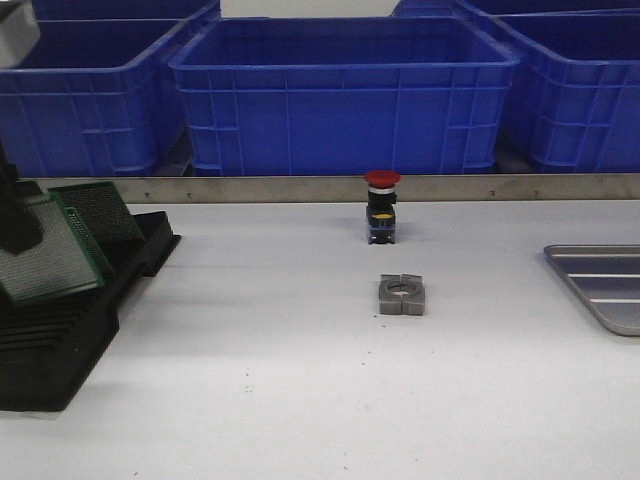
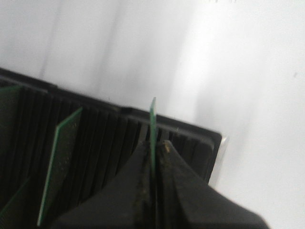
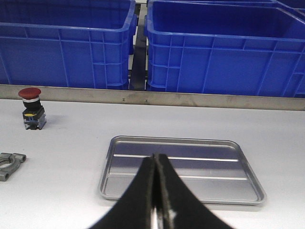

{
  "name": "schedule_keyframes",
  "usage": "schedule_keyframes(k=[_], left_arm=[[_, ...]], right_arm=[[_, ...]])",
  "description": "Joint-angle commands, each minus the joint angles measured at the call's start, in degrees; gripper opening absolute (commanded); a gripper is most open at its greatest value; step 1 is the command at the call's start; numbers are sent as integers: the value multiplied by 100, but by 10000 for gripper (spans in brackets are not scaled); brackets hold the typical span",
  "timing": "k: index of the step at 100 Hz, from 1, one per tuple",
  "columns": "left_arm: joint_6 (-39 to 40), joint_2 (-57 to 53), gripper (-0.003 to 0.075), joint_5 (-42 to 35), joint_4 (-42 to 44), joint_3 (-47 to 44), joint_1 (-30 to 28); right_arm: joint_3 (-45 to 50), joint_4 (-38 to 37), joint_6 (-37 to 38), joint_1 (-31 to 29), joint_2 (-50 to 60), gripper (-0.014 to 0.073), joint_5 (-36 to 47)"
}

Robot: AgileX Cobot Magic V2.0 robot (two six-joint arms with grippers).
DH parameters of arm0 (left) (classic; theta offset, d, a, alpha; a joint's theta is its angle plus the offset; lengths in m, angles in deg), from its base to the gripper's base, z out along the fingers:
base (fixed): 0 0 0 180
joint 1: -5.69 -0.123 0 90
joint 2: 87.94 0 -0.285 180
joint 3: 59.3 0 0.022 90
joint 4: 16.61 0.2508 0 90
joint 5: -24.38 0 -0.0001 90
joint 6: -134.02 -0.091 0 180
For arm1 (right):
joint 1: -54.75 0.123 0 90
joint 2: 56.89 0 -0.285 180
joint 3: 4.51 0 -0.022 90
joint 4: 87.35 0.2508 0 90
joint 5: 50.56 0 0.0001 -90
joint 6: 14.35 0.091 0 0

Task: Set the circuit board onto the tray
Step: 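Grasp a green circuit board in the black rack with the left gripper and lift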

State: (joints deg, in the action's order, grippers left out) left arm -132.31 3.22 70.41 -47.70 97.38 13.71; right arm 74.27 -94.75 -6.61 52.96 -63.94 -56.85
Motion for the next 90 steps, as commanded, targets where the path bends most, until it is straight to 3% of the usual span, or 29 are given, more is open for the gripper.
schedule_keyframes(k=[1, 18, 32, 66, 90], left_arm=[[79, -280, -17, 422, -898, 374, 46], [79, -285, -17, 938, -2691, 464, 131], [79, -228, -17, 1114, -3507, 464, 554], [79, 64, -17, 1050, -4425, 464, 1947], [79, 110, -17, 1038, -4462, 464, 2169]], right_arm=[[9, -58, -29, -41, 100, -67, 412], [9, -58, -29, -41, 100, -67, 412], [9, -58, -29, -41, 100, -67, 412], [9, -58, -23, -41, 100, -67, 478], [4, -58, -23, -41, 100, -67, 688]])
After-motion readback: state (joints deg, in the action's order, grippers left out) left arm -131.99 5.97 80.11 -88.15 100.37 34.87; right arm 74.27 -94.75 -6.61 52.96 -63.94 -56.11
